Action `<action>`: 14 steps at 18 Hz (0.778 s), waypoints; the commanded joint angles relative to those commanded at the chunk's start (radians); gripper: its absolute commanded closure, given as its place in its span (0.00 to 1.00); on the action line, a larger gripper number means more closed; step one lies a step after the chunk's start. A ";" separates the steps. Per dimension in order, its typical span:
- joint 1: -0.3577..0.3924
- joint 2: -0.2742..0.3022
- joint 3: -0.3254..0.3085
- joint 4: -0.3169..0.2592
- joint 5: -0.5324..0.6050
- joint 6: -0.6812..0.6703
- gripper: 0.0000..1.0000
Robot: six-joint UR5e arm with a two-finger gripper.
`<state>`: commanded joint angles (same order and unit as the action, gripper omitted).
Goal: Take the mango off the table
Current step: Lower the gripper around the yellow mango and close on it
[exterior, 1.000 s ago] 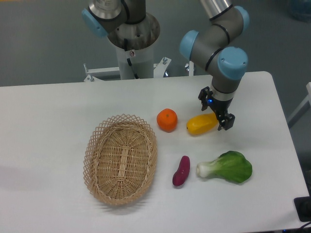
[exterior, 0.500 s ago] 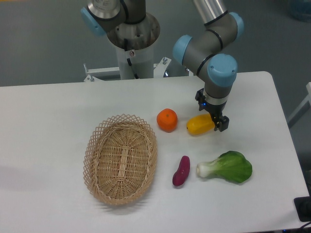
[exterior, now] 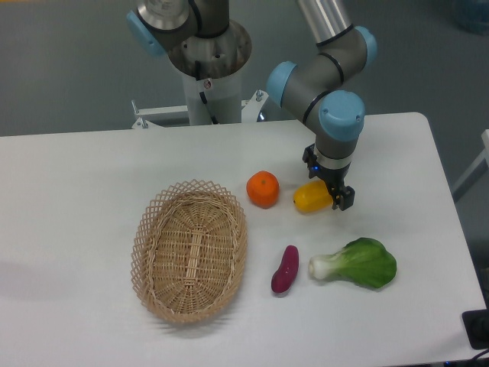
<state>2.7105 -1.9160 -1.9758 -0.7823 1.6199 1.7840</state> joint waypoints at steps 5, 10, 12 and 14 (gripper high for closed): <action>0.000 0.000 0.006 -0.002 0.000 0.006 0.46; 0.002 0.002 0.012 -0.002 0.000 0.011 0.57; 0.002 0.003 0.017 -0.002 0.000 0.014 0.58; 0.003 0.006 0.035 -0.003 -0.003 0.008 0.58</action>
<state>2.7136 -1.9098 -1.9406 -0.7854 1.6168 1.7917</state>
